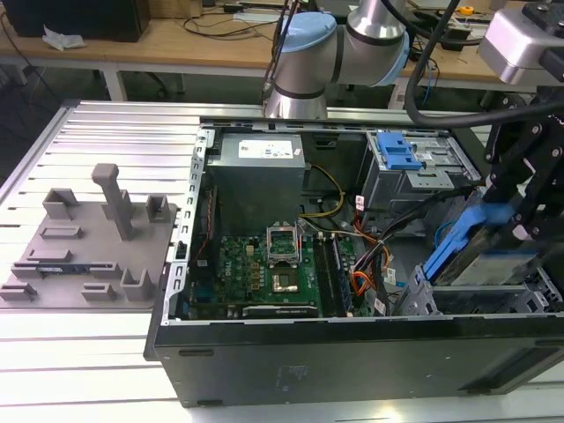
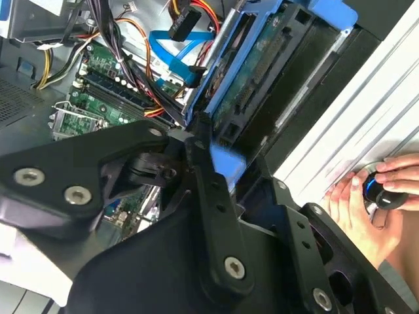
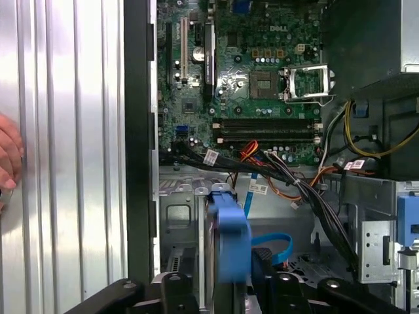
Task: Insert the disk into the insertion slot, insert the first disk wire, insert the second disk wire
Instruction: 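Insert the disk into the insertion slot, then insert the first disk wire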
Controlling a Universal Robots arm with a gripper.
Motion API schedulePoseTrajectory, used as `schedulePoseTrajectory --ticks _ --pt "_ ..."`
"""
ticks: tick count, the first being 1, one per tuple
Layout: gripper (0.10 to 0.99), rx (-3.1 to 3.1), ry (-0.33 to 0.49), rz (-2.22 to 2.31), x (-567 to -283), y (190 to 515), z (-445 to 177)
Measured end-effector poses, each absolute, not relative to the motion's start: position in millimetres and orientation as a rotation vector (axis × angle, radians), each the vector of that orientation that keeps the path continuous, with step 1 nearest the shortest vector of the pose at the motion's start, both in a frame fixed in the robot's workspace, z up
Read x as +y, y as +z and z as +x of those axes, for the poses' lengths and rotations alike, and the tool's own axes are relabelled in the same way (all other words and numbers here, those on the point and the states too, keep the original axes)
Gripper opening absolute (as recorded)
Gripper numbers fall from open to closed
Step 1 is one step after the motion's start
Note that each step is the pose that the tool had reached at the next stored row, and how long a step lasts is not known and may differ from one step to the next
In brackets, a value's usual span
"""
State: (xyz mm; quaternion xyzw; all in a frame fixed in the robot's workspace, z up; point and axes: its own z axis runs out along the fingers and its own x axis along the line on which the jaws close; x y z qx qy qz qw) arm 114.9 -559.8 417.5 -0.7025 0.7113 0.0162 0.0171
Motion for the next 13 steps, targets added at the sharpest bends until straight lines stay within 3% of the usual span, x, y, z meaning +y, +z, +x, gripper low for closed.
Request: schedulePoseTrajectory --ticks 1,2,13 --pt "0.557 2.210 0.051 -2.183 -559.7 417.3 114.9" --pt "0.624 2.210 0.051 -2.183 -559.7 417.3 114.9" --pt "0.624 2.210 0.051 -2.183 -559.7 417.1 114.9"
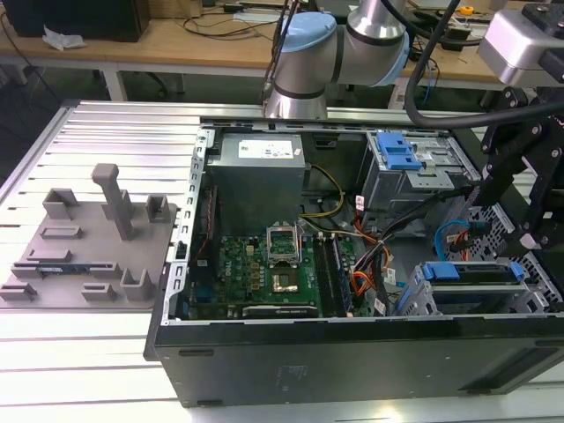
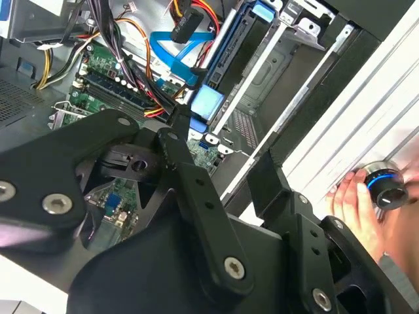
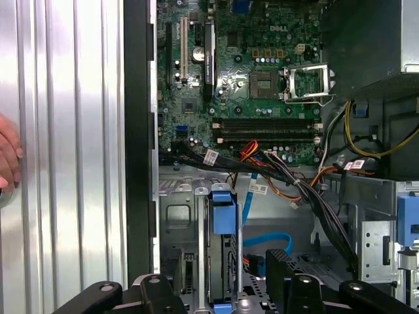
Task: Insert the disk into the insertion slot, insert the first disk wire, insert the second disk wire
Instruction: 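Insert the first disk wire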
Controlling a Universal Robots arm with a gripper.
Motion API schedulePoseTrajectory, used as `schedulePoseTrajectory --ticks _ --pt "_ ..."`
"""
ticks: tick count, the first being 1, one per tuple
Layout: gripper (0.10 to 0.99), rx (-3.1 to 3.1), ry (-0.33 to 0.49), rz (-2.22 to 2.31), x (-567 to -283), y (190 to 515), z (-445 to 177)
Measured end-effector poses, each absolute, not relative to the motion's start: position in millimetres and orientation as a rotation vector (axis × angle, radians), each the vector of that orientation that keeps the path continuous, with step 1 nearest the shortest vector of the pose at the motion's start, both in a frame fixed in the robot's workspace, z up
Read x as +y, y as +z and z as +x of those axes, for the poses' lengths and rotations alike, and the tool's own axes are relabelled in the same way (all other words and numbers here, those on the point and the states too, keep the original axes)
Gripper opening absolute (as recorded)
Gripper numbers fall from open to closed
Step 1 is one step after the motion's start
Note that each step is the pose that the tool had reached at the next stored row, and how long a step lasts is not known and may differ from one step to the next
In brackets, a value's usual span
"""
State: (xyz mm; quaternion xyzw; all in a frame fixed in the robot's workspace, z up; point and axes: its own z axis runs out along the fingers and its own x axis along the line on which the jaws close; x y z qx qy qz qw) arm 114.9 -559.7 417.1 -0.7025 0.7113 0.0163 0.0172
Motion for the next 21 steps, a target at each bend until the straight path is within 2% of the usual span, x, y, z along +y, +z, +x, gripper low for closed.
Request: schedulePoseTrajectory --ticks 8,13,15,19,21 --pt "0.624 2.212 0.048 -2.184 -559 417 115" --pt "0.624 2.243 -0.022 -2.216 -545 417 115" --pt "0.624 2.265 -0.071 -2.237 -537 417 115" --pt "0.624 2.356 -0.314 -2.327 -521 417 115" --pt "0.624 2.361 -0.369 -2.311 -520 417 114"
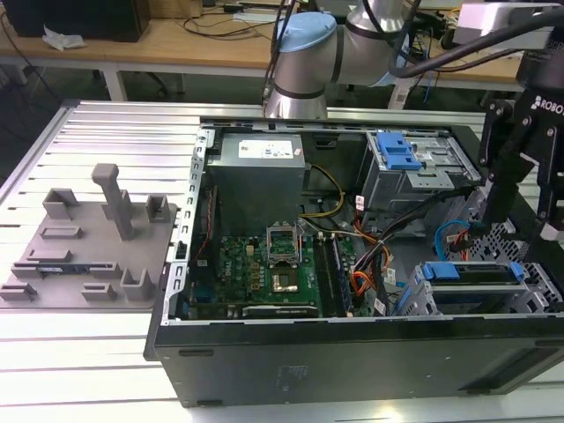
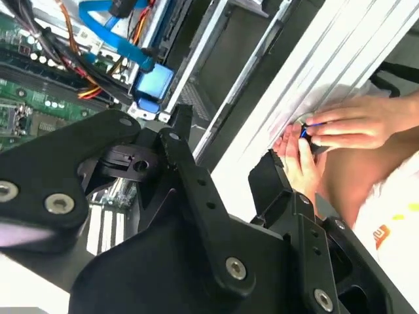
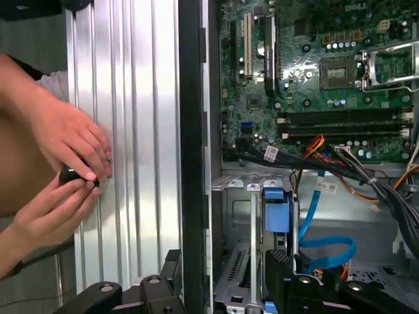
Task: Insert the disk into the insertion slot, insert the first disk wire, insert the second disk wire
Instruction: 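Insert the first disk wire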
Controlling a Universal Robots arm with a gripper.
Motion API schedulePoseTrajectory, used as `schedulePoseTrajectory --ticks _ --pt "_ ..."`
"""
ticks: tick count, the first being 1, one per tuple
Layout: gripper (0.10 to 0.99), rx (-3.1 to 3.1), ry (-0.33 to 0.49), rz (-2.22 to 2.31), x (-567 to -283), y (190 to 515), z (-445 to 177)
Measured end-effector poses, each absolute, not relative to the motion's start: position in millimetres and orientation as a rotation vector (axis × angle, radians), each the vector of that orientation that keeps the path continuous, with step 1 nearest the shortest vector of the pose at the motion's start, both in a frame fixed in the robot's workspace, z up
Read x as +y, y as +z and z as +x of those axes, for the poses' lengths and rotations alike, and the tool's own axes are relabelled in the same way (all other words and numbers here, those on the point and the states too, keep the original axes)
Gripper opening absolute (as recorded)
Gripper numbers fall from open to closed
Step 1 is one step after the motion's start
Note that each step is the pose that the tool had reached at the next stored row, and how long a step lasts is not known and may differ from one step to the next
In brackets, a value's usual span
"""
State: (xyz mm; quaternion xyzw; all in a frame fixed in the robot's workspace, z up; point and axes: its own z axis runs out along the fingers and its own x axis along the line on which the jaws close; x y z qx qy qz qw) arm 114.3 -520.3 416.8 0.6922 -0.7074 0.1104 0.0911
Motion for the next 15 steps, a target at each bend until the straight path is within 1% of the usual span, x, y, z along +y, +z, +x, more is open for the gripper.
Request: schedulePoseTrajectory --ticks 3,5,8,15 --pt "0.624 -2.109 0.352 2.042 -520 416 112" --pt "0.624 -2.084 0.392 2.019 -516 415 112" --pt "0.624 -2.069 0.416 2.005 -496 415 112" --pt "0.624 -2.068 0.417 2.004 -460 414 116"
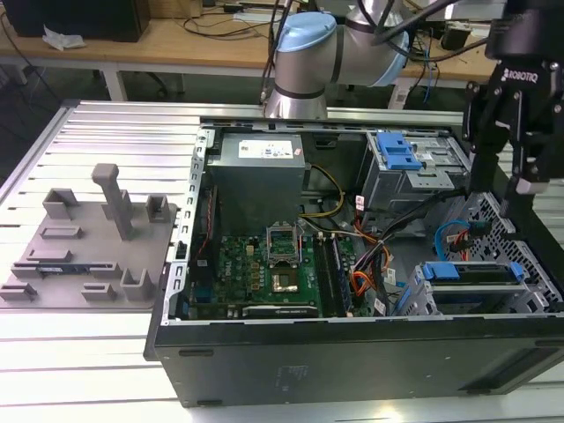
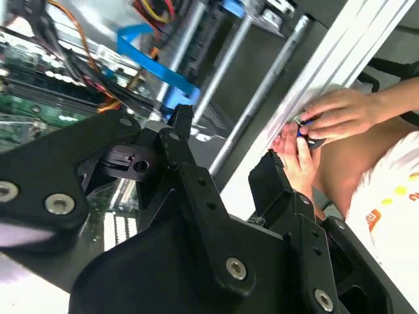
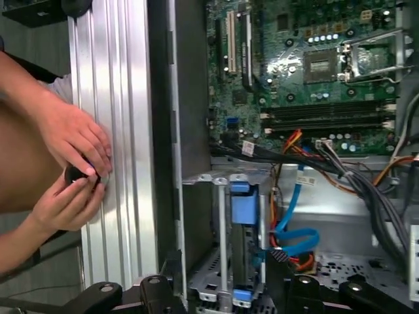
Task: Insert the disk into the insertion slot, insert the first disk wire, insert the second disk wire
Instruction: 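Insert the first disk wire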
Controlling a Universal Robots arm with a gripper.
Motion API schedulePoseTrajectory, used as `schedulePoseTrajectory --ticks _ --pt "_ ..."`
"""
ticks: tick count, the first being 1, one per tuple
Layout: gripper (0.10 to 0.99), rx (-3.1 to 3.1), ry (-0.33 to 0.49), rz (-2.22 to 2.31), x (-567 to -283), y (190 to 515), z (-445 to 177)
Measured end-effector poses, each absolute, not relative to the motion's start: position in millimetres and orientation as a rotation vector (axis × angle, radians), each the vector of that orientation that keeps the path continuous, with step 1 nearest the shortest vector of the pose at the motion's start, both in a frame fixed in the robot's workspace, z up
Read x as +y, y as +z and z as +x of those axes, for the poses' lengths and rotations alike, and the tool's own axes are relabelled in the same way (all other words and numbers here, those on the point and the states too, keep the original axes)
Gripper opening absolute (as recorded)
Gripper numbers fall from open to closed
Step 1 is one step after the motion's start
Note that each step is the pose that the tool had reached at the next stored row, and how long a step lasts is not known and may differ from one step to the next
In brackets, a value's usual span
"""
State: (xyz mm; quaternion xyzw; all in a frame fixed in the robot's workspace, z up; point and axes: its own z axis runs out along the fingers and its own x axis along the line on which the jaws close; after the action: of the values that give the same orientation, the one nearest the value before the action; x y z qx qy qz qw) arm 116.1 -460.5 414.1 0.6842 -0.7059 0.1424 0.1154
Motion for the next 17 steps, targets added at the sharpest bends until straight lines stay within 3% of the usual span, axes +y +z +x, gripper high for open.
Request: schedulePoseTrajectory --ticks 8,17 --pt "0.624 -2.063 0.414 2.001 -431 408 157" --pt "0.624 -2.164 0.396 1.864 -429 386 159"
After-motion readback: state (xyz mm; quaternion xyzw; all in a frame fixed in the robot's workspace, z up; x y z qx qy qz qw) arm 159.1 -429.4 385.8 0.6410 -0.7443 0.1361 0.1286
